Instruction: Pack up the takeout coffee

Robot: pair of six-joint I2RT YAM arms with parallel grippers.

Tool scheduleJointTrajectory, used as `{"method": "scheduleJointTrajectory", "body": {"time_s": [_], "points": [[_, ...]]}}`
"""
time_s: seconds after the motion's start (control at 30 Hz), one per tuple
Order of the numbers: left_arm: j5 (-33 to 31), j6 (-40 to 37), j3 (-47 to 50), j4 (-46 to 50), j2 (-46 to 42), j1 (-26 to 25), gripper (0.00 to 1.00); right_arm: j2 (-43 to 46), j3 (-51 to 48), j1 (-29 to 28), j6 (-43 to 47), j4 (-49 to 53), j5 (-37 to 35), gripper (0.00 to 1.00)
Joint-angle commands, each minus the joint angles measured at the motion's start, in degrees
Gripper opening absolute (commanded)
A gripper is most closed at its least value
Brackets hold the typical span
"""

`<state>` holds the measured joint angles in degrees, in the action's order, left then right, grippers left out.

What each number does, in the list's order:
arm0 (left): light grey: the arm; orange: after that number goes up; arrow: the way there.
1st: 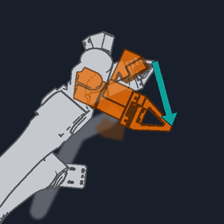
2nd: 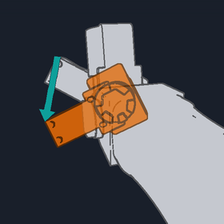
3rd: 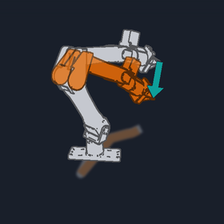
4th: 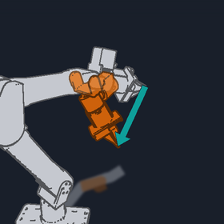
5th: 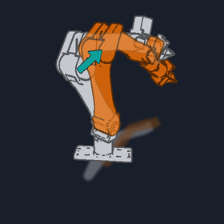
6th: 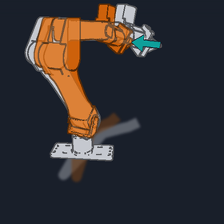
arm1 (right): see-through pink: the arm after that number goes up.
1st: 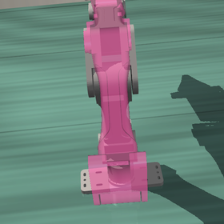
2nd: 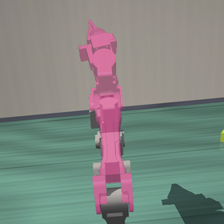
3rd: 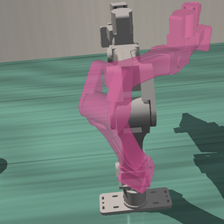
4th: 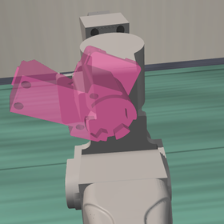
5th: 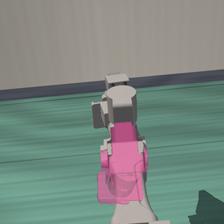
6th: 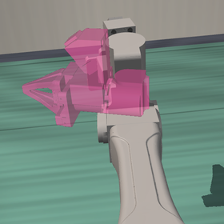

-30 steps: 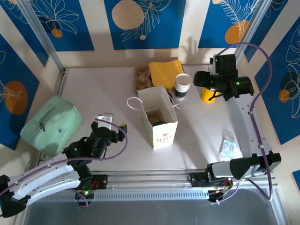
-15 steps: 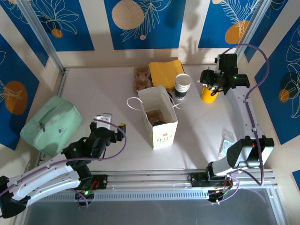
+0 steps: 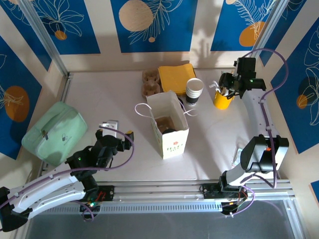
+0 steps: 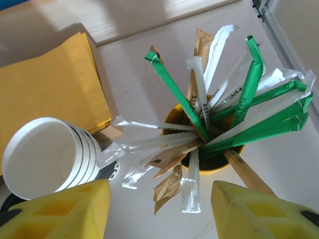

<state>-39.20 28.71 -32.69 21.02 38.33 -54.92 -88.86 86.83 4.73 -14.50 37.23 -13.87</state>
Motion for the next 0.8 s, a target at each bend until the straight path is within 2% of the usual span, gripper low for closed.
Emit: {"method": "scheduleJointTrajectory", "body": {"time_s": [0.0, 0.27, 0.43, 0.77], "points": [[0.3, 1.0, 0.2, -0.6, -0.8, 0.6, 0.99, -1.5, 0.4, 1.0, -0.8, -0.8, 2.9, 0.52], [0.4, 1.5, 0.5, -0.5, -1.6, 0.6, 0.99, -3.5, 1.5, 1.4, -1.1, -1.0, 4.3, 0.48], [0.4, 1.6, 0.9, -0.5, -2.5, 0.6, 0.99, -4.8, 2.5, 1.9, -1.3, -0.4, 3.9, 0.37], [0.8, 1.7, 0.9, -0.7, -2.8, 0.7, 0.99, -6.7, 4.0, 3.3, -1.6, -0.1, 4.5, 0.33]]}}
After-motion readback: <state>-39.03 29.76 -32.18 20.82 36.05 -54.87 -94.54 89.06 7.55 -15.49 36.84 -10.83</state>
